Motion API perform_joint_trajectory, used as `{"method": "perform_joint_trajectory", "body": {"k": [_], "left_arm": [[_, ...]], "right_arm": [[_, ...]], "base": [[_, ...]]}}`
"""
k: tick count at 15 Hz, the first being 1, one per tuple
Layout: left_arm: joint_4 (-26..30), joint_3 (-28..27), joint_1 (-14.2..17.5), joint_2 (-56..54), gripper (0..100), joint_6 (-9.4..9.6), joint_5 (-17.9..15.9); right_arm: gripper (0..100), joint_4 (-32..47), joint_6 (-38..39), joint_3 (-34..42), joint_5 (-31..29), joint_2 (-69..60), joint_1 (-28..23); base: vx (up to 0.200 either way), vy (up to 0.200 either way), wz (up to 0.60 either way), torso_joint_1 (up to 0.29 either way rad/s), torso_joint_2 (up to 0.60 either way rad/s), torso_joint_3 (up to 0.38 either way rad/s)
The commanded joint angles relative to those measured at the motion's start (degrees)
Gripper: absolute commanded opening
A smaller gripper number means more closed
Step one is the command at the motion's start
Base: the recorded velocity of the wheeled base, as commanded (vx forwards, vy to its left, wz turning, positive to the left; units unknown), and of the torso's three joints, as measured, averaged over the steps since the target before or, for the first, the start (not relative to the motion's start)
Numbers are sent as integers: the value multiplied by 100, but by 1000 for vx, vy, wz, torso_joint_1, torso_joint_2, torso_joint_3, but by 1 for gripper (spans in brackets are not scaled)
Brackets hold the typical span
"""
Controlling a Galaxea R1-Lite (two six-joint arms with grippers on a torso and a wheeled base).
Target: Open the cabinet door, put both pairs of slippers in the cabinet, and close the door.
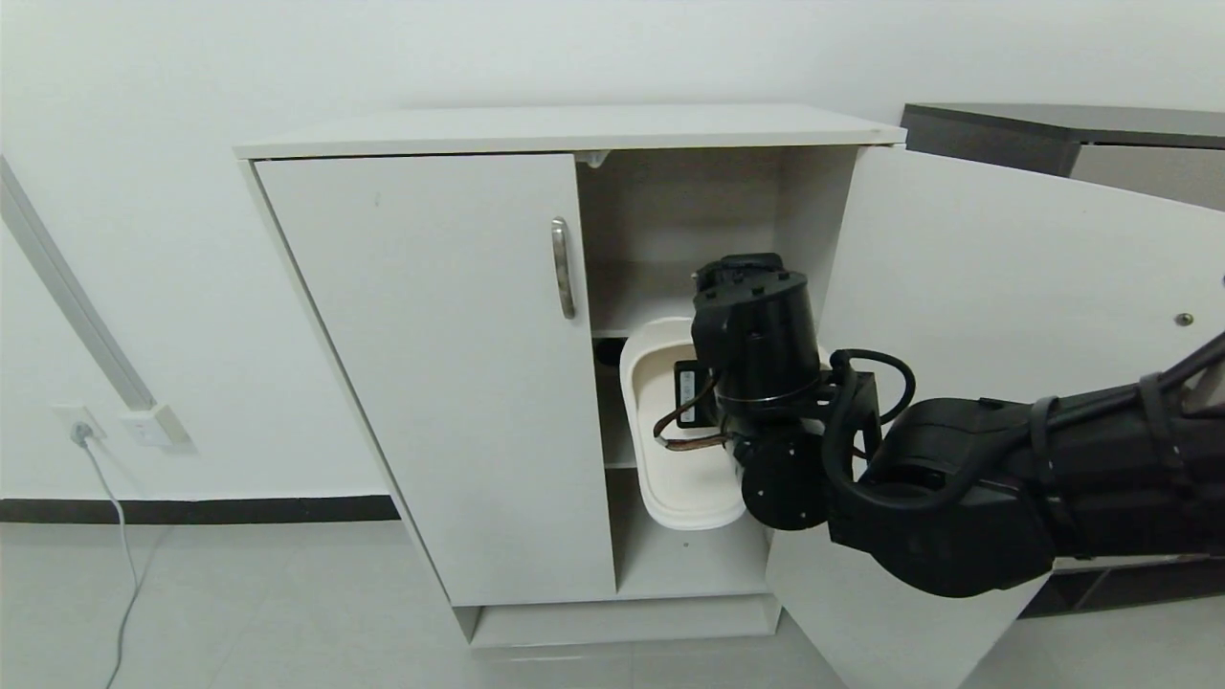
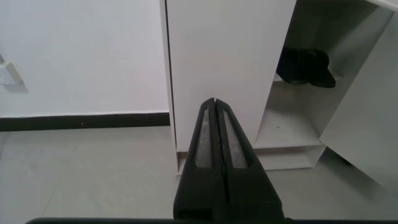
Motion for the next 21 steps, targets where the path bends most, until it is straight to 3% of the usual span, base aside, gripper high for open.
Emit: {"method": "perform_joint_trajectory", "body": {"k": [1,7,15,21], "left_arm": [[1,2,1,0,0,-4,0],[1,2,1,0,0,-4,9],[-7,11,1,0,0,-4,26],[-7,11,1,0,0,-13,35]], "right_arm": [[0,-1,-5,2,-2,-16,-11],[0,-1,-13,-7,-2,-25,-2],[0,-36,-216,-77,60,63,-72],[0,43,-374,-780,385,582,-389]], "base": [[200,0,0,2,-2,2],[200,0,0,6,2,3],[0,0,0,0,0,0],[0,0,0,0,0,0]]}}
